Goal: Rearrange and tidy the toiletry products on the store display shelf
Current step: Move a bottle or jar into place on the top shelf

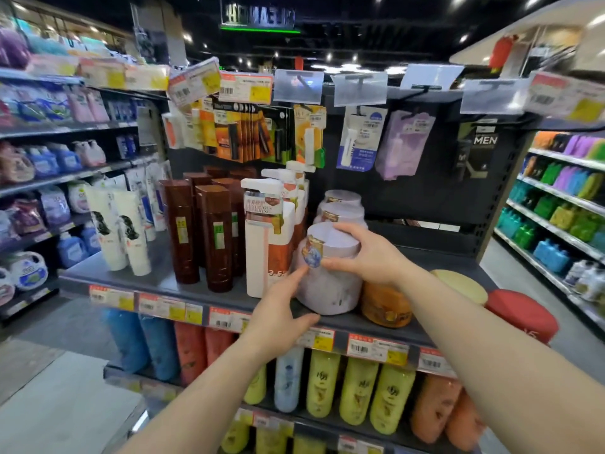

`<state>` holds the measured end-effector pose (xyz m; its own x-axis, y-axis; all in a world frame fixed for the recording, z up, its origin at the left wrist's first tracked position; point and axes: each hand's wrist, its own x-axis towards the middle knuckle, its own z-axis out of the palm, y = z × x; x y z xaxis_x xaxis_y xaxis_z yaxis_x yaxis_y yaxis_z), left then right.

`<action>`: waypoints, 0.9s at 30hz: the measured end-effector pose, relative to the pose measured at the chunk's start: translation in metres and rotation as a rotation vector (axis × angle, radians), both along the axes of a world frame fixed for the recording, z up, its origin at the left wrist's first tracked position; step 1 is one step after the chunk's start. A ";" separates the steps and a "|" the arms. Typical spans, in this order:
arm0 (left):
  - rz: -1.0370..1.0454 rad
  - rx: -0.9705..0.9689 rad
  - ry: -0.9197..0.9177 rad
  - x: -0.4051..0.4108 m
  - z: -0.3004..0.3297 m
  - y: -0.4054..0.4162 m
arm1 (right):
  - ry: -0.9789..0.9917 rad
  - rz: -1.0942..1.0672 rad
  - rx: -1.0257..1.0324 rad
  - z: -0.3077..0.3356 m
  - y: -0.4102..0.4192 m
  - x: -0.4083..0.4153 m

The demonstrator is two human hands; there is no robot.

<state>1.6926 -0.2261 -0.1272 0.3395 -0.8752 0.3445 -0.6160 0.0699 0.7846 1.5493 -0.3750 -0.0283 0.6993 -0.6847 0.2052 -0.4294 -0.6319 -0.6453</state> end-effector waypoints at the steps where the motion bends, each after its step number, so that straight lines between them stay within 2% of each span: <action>1: -0.007 0.005 0.001 0.001 0.000 0.000 | 0.001 -0.001 0.007 0.000 -0.001 0.000; 11: -0.048 0.013 0.163 0.012 0.009 -0.005 | -0.045 -0.042 0.040 -0.008 0.006 0.000; 19: -0.088 -0.001 0.161 0.014 0.012 -0.002 | -0.127 -0.238 -0.339 -0.033 0.044 -0.005; 21: -0.013 -0.079 0.082 0.015 0.012 0.001 | -0.116 -0.301 -0.375 -0.043 0.052 -0.008; 24: 0.238 -0.230 -0.126 0.025 0.011 0.009 | -0.164 -0.357 -0.389 -0.052 0.062 -0.014; 27: 0.336 -0.238 -0.208 0.041 0.005 0.016 | -0.160 -0.369 -0.369 -0.058 0.070 -0.022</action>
<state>1.7335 -0.2098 -0.1222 0.4927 -0.6168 0.6139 -0.7783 0.0031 0.6278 1.5278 -0.3051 -0.0864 0.3665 -0.7409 0.5628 -0.5801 -0.6549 -0.4844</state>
